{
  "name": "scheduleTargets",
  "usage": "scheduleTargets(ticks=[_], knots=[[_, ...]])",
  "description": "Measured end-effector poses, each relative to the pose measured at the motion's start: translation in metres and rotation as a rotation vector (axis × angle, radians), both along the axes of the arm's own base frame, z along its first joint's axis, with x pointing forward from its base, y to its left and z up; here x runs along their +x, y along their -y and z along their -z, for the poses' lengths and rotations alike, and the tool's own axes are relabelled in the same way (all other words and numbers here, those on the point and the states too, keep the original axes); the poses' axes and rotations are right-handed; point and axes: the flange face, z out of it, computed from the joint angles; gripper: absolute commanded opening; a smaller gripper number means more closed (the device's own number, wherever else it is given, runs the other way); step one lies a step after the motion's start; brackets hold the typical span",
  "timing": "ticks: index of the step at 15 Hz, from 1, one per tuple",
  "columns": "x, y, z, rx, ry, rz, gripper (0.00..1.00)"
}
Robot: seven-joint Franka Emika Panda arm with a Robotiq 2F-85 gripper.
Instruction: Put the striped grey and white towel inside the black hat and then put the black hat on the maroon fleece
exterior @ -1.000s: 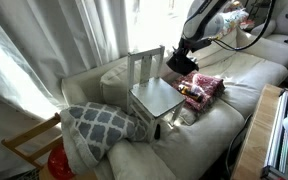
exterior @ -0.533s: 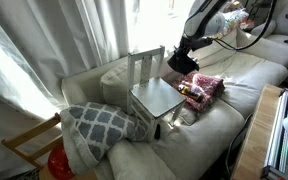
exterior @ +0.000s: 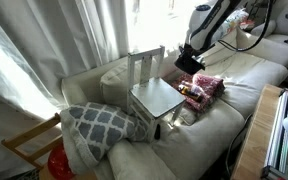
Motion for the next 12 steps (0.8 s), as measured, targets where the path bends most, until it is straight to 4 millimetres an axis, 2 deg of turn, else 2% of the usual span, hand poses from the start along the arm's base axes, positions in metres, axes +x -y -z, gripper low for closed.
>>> scheduleTargets(ticks=[2, 12], knots=[[-0.001, 0.008, 0.018, -0.060, -0.012, 0.009, 0.02], [-0.001, 0.003, 0.126, -0.184, -0.150, -0.050, 0.02]])
